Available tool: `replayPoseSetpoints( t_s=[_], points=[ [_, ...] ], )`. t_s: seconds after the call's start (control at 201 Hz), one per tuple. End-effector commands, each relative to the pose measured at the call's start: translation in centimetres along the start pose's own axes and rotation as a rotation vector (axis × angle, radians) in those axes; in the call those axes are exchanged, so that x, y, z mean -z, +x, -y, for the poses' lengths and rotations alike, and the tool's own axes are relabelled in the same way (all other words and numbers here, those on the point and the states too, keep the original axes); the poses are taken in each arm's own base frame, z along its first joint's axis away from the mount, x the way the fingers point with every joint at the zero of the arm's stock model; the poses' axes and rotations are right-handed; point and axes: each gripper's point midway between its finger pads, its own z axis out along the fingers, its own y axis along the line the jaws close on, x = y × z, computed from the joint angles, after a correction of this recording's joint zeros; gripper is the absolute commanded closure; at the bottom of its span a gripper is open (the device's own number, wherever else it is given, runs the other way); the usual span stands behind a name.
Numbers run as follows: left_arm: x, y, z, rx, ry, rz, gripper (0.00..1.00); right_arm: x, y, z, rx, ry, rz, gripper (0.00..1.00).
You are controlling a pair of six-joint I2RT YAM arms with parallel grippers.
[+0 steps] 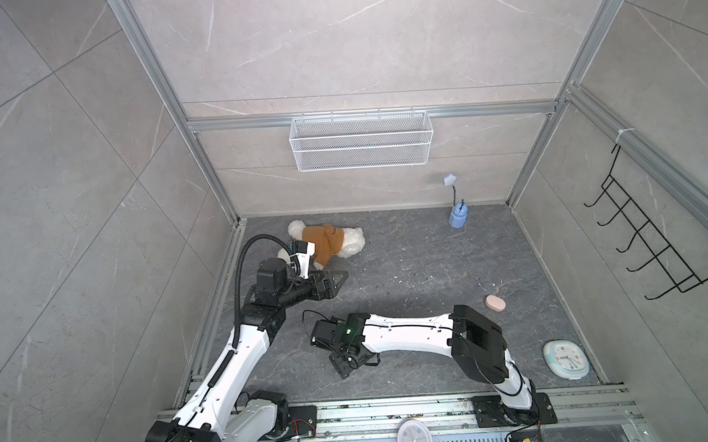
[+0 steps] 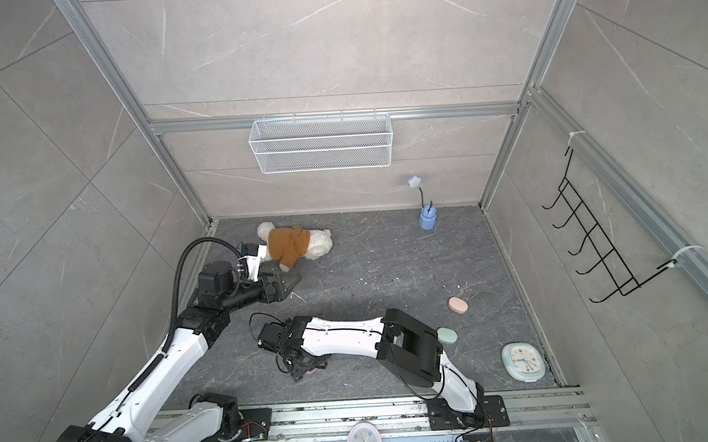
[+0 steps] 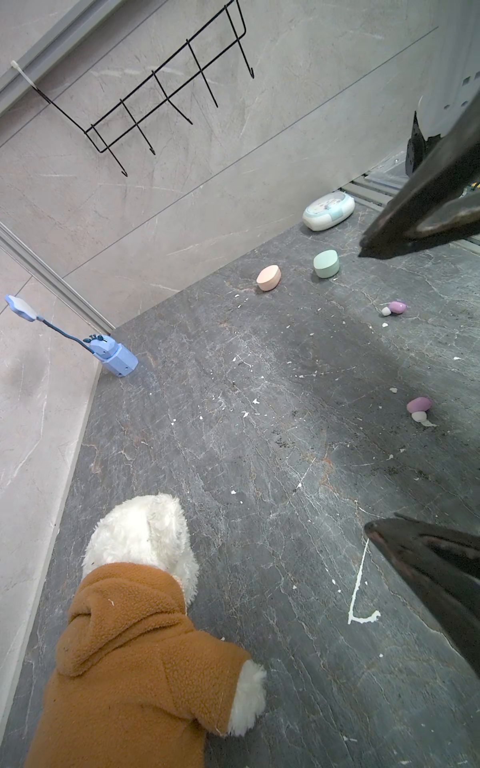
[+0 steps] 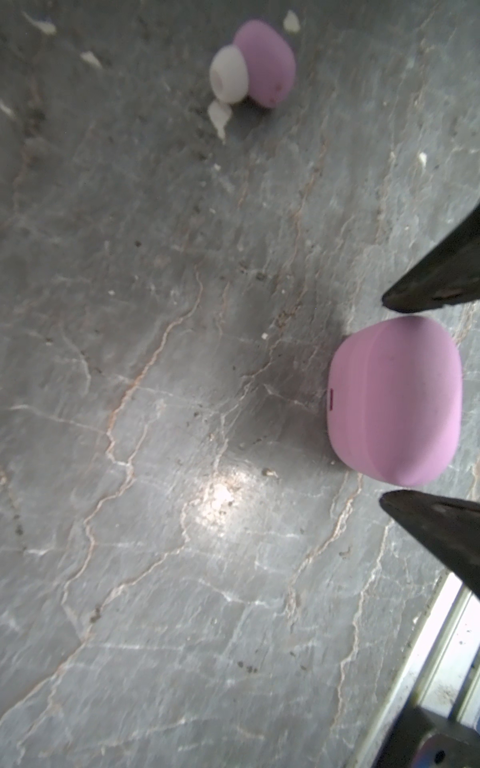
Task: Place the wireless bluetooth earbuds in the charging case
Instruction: 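Close the right gripper on the pink oval case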
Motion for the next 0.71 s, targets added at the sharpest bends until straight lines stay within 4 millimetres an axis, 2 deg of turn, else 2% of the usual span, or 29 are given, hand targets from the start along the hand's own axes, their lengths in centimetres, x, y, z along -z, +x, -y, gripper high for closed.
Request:
replayPoseSetpoints(
  t_s=[0.0, 0.538, 0.702],
  points=[
    [0.6, -1.63, 1.41, -0.034, 0.041, 0.038, 0.0, -0.81, 0.26, 0.31, 0.006, 0.019, -0.026, 0.31],
    [0.56, -1.55, 1.37, -0.032, 0.04, 0.036, 0.0, -1.0, 0.44, 0.39, 0.008, 0.022, -0.034, 0.4],
    [0.51, -1.39, 1.26, -0.028, 0.039, 0.032, 0.0, -0.54, 0.3, 0.51, 0.004, 0.022, -0.019, 0.44]
  ],
)
